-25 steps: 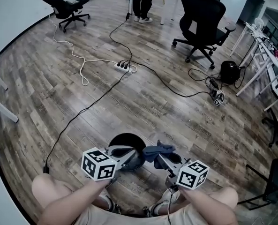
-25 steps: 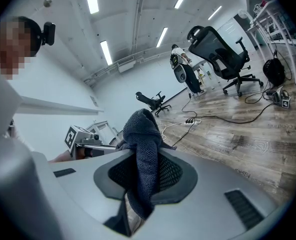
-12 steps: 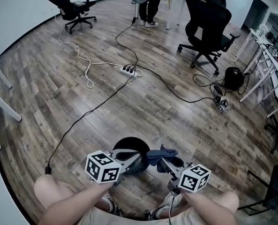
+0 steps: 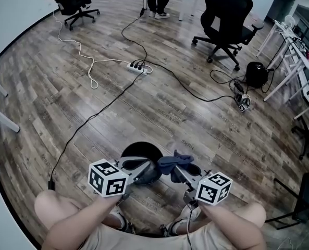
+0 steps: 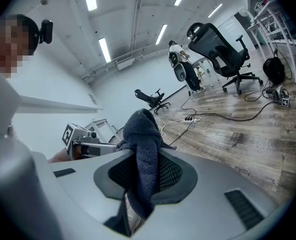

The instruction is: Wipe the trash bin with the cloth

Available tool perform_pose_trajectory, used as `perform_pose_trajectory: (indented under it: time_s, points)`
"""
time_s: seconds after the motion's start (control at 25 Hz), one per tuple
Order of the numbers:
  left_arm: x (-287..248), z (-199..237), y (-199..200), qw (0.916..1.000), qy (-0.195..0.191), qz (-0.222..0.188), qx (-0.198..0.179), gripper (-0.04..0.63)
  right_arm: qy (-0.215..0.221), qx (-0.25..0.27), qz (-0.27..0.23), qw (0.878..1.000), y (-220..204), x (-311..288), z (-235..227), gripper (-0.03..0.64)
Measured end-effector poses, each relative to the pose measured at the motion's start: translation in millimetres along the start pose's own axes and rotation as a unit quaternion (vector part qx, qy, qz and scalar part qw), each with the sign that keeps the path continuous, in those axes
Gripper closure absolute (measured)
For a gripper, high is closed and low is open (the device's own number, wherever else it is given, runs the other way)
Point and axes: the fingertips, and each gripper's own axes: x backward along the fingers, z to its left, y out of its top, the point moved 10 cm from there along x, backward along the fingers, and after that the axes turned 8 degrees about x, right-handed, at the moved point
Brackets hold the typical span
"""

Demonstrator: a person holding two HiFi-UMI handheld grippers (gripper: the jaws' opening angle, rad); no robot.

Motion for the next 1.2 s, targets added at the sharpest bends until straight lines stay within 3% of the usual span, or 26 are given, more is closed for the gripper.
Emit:
perform_pose_trajectory:
  time_s: [0.72, 1.0, 1.2]
  points:
    - [-3, -4, -2, 1.0000, -0.004, 0.008, 0.001, 0.584, -0.012, -0.007, -0.003, 1.000, 0, 5, -1, 0.540]
    - [1, -1, -2, 1.0000, -0.006, 0.005, -0.001, 0.584, -0.031, 0.092, 0.000, 0.995, 7, -7, 5, 0.540]
    - [-1, -2, -6, 0.9999, -0.009, 0.009, 0.003, 0.584, -0.035, 0.088, 0.000, 0.995, 5, 0, 6, 0.540]
